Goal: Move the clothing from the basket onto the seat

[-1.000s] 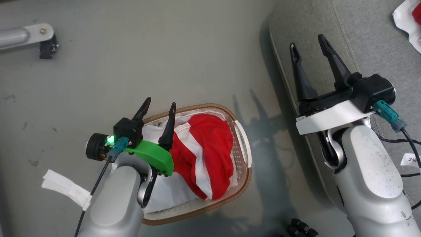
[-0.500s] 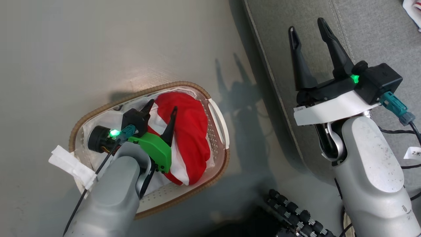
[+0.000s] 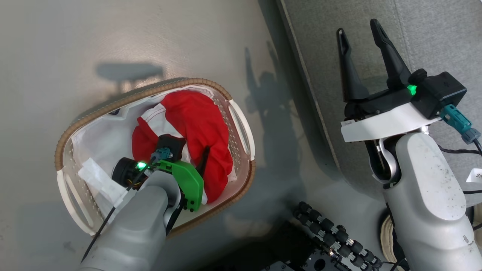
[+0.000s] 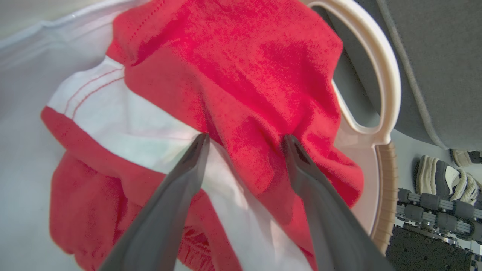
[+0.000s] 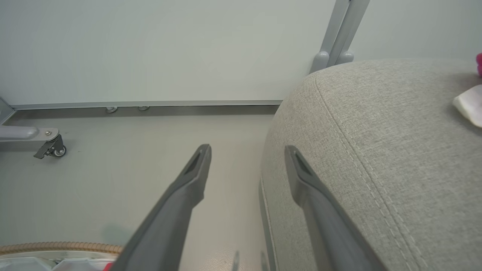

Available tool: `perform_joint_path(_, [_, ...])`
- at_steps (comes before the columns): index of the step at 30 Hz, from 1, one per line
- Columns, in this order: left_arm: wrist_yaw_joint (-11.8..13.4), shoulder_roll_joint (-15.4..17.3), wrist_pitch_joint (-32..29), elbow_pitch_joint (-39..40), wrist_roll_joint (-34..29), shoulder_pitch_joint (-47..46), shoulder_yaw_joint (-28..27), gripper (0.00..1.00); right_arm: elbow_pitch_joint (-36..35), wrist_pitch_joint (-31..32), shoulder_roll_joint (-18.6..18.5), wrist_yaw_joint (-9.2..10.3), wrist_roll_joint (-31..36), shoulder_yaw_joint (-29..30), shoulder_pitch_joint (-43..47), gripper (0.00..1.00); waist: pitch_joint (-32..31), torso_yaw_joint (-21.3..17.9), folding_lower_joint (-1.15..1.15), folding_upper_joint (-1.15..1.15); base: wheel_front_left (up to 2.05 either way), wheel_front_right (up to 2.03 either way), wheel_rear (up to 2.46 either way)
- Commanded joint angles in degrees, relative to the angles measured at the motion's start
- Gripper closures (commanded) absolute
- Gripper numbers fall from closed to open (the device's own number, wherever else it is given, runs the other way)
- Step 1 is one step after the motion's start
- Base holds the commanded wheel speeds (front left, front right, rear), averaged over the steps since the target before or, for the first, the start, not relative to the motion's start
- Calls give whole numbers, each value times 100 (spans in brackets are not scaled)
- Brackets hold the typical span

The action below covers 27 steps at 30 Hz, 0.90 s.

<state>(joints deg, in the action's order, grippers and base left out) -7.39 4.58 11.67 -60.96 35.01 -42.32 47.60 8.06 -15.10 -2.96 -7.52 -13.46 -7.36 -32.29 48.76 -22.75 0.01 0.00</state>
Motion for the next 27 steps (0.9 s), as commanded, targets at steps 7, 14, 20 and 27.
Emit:
perform_joint_path(7, [-16,-3,-76,-231,360,-245,522,0,-22,-9,0,6,105,100,60,0,107,114,-1,0,0,0,0])
perform_joint_path(14, [-17,104,-126,-74,849,-257,1054,100,44,-9,-2,6,95,74,-39,0,74,131,-1,0,0,0,0])
perform_joint_path(20, [-17,220,52,47,1244,-265,1346,100,149,-9,-4,7,-23,-23,-116,0,-170,35,-1,0,0,0,0])
perform_joint_path(27, [-17,250,275,218,1626,57,1659,100,336,-9,-7,6,58,15,80,0,-887,181,-1,0,0,0,0])
